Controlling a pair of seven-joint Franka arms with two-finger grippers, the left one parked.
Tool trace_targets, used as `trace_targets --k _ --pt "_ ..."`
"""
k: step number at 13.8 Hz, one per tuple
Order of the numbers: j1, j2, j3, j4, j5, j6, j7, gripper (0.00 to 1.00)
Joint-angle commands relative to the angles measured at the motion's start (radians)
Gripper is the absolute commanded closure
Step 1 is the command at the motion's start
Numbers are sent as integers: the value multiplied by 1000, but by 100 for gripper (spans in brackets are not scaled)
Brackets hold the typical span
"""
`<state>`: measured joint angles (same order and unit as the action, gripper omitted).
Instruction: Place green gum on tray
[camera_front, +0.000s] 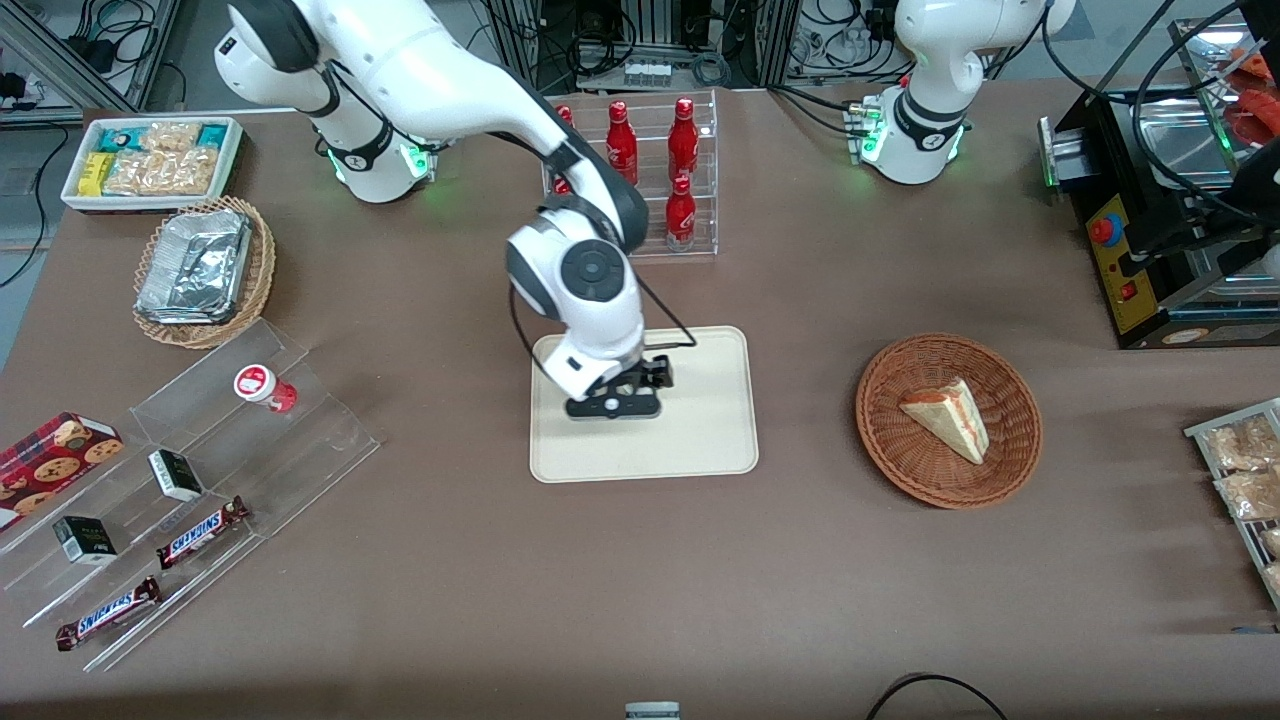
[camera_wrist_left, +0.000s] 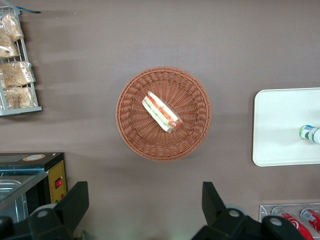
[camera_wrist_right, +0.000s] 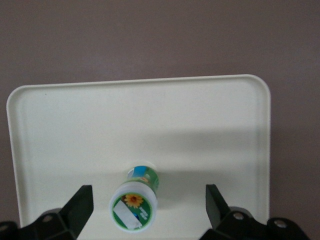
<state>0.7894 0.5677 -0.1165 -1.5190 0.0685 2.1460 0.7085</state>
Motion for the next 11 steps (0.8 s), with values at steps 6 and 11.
trace_targets --k 6,11 --pt "-226 -472 6 -231 16 -319 -276 0" --pt "-419 -578 8 -231 13 -465 -429 0"
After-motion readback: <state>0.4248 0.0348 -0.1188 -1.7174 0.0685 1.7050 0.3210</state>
